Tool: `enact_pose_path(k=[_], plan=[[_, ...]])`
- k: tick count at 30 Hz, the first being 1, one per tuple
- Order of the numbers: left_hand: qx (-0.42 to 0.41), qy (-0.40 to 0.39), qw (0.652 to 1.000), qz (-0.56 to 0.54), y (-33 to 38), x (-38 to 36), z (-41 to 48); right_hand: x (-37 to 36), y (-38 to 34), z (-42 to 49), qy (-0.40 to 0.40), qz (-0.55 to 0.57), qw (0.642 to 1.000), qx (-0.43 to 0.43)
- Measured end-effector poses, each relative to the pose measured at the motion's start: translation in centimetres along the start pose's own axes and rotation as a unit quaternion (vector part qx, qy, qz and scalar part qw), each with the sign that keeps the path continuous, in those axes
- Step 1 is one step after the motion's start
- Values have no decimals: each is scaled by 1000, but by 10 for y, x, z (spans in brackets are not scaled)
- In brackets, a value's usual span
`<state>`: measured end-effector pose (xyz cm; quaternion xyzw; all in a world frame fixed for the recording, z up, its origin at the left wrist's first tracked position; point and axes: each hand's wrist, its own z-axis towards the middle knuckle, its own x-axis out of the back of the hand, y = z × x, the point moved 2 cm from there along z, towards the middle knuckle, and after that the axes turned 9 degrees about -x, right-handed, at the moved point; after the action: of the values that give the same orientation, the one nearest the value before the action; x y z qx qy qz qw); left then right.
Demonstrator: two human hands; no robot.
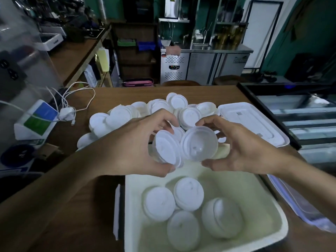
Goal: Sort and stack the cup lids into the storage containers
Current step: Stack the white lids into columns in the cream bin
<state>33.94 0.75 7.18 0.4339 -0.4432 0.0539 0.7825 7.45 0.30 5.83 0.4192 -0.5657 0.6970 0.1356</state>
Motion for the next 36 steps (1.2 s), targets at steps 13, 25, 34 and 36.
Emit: enact_pose_path(k=[13, 25, 34, 36], plan=[[35, -243, 959, 137, 10, -46, -15, -36, 0, -25, -76, -257, 963, -27], [132, -333, 902, 242, -5, -83, -15, -75, 1, -16, -154, -385, 906, -89], [144, -358, 889, 248, -14, -86, -14, -86, 16, -10, -163, -330, 927, -73], [148, -363, 887, 243, -17, -87, -14, -87, 17, -9, -172, -328, 926, -72]])
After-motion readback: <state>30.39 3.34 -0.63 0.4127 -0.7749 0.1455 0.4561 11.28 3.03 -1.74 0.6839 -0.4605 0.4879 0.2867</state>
